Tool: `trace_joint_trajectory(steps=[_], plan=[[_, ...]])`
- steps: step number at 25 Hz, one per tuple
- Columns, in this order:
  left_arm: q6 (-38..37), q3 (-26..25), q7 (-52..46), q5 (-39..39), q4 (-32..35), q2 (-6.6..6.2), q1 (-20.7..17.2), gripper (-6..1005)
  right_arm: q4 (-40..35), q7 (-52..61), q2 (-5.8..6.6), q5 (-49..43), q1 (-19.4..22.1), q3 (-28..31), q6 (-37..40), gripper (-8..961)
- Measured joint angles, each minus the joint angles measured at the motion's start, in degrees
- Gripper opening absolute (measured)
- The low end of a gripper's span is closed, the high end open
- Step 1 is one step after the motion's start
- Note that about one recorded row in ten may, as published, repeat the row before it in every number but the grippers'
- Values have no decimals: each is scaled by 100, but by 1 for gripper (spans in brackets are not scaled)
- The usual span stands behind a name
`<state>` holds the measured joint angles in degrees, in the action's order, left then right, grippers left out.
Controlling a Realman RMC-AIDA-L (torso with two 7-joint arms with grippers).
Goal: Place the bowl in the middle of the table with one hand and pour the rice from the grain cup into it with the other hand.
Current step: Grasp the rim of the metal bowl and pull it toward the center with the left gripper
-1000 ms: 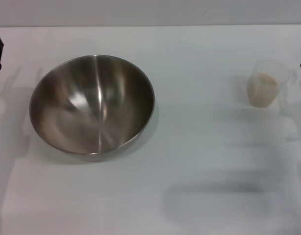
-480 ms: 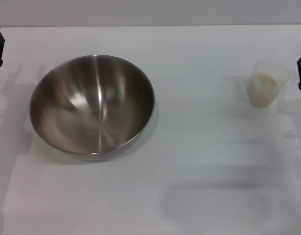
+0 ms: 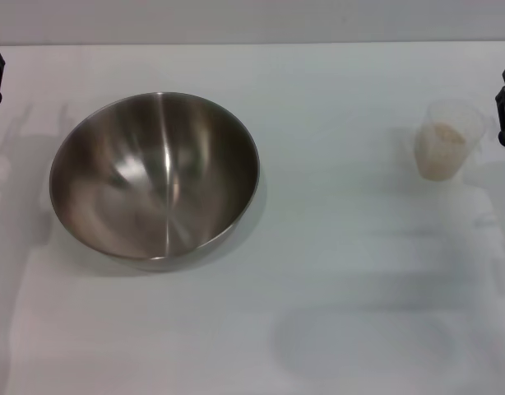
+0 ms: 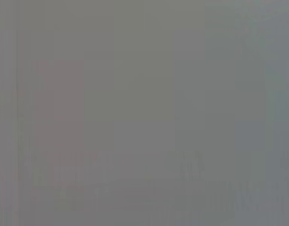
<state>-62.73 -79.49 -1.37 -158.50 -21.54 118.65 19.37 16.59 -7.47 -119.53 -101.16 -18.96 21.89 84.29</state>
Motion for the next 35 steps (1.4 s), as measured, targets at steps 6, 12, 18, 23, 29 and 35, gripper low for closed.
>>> trace_joint_trajectory(steps=[6, 12, 18, 23, 29, 35], plan=[[-77, 19, 2, -32, -19, 0, -29, 558, -37, -1, 2, -19, -36, -14, -5, 468], [-215, 32, 4, -36, -33, -5, -64, 558, -86, -1, -2, -32, -43, -50, -4, 467], [-128, -125, -86, 9, -48, 21, -26, 558, -35, -1, -4, -41, 5, -59, 23, 467], [-108, -122, -128, 7, -24, 27, -17, 558, -58, -10, -2, -43, -33, -56, 29, 467], [-103, -149, -133, 4, -21, 29, -52, 558, -93, -10, -2, -48, -63, -50, -4, 466], [535, -158, -490, -54, -470, -60, -131, 558, -128, -10, -2, -44, -77, -42, -14, 466]])
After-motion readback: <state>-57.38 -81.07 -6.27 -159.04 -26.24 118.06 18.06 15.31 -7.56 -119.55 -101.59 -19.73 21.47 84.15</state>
